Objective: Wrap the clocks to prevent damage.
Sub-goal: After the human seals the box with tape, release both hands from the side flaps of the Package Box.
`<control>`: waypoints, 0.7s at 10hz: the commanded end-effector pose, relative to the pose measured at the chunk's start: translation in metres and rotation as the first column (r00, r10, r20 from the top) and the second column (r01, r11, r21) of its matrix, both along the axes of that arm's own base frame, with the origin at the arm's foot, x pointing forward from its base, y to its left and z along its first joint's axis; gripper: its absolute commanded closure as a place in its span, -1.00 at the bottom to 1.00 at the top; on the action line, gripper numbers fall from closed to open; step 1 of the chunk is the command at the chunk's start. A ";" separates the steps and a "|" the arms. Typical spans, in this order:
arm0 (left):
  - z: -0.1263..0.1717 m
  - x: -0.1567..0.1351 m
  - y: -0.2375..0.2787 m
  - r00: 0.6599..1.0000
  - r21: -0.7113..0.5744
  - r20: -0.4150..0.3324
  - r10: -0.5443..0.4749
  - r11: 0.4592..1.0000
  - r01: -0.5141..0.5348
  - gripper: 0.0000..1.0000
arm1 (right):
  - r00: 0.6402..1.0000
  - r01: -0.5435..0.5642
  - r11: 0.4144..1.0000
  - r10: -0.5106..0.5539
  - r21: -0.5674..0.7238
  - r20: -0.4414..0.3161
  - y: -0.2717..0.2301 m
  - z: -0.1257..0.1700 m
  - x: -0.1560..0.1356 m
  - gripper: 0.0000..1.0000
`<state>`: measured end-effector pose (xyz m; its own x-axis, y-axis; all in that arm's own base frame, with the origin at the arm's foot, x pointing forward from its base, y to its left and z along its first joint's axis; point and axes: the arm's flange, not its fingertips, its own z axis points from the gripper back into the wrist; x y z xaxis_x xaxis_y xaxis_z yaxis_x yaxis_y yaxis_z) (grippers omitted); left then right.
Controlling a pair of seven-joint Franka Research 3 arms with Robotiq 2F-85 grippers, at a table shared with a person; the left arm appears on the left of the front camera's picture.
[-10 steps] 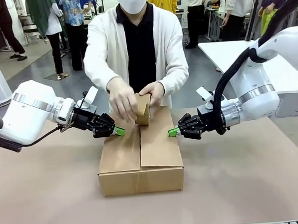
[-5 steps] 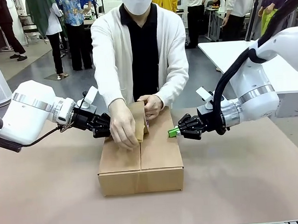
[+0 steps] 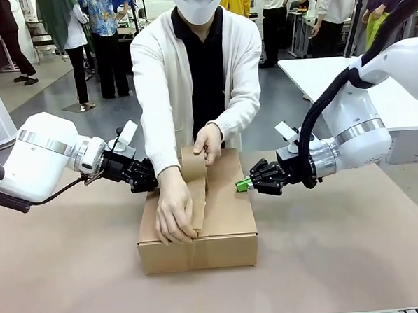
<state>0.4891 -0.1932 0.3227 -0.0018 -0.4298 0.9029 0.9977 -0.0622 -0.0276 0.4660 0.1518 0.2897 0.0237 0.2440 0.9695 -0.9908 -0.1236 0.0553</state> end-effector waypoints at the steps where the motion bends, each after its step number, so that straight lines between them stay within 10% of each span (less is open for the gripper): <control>1: -0.005 -0.001 -0.001 1.000 0.020 0.002 0.009 1.000 -0.009 0.99 | 1.000 0.002 1.000 -0.002 -0.008 -0.002 0.001 -0.003 0.000 0.98; 7: -0.005 -0.001 -0.001 1.000 0.020 0.002 0.009 1.000 -0.009 0.99 | 1.000 0.002 1.000 -0.002 -0.008 -0.002 0.001 -0.003 0.000 0.98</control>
